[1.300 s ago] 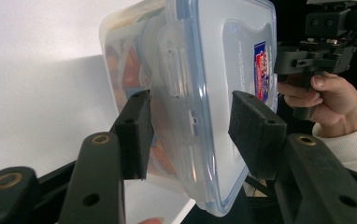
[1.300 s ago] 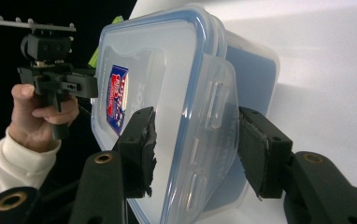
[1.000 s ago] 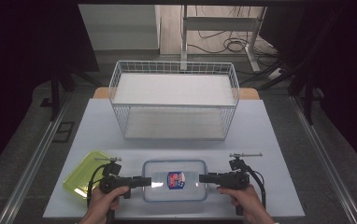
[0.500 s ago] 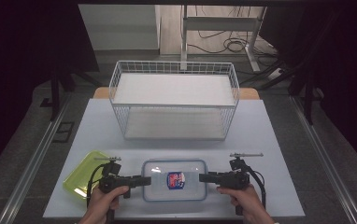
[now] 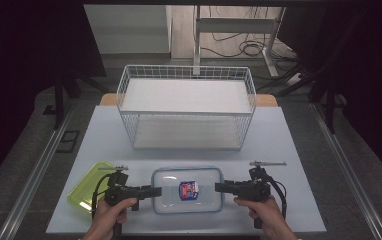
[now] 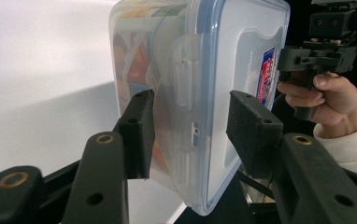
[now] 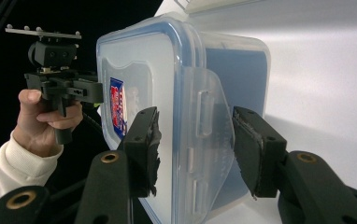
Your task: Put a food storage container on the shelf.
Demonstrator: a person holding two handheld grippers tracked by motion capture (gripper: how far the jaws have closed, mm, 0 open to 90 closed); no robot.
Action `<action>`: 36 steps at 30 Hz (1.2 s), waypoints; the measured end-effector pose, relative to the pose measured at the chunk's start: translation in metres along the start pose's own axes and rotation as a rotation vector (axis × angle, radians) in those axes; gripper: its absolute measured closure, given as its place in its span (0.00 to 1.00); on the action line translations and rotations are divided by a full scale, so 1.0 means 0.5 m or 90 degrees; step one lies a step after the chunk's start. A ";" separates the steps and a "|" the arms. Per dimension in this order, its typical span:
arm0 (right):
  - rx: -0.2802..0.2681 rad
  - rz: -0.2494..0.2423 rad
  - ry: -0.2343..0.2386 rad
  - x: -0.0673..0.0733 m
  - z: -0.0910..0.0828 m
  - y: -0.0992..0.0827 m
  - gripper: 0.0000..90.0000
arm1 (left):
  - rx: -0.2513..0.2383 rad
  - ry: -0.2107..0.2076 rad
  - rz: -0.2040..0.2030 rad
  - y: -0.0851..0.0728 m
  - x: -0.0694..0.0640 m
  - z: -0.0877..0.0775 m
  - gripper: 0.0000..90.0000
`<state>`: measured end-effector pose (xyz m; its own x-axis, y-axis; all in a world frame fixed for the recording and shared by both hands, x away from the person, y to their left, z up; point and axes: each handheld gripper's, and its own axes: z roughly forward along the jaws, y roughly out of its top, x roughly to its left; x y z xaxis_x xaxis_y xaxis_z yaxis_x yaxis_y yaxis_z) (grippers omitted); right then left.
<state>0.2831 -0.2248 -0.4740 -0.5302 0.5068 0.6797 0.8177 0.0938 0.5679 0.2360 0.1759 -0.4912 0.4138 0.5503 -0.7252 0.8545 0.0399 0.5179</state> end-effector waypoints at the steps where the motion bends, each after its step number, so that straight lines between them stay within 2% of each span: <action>1: -0.002 -0.003 -0.002 0.003 -0.001 0.003 0.58 | -0.005 -0.003 0.001 0.003 -0.002 -0.003 0.59; 6: -0.009 -0.020 -0.006 0.018 -0.006 0.015 0.58 | -0.012 -0.004 0.009 0.016 -0.010 -0.012 0.59; 8: -0.012 -0.029 -0.006 0.027 -0.011 0.028 0.58 | -0.015 -0.001 0.022 0.029 -0.020 -0.020 0.59; 17: -0.026 -0.055 -0.011 0.063 -0.035 0.068 0.58 | -0.036 -0.003 0.044 0.067 -0.057 -0.041 0.59; 27: -0.058 -0.105 -0.018 0.121 -0.085 0.132 0.58 | -0.071 -0.005 0.093 0.127 -0.121 -0.070 0.59; 36: -0.075 -0.144 -0.026 0.158 -0.105 0.183 0.58 | -0.091 -0.004 0.129 0.177 -0.150 -0.095 0.59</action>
<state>0.3042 -0.2210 -0.3441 -0.6854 0.5189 0.5109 0.6459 0.1093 0.7556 0.2657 0.1778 -0.3692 0.5746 0.5538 -0.6026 0.7009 0.0471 0.7117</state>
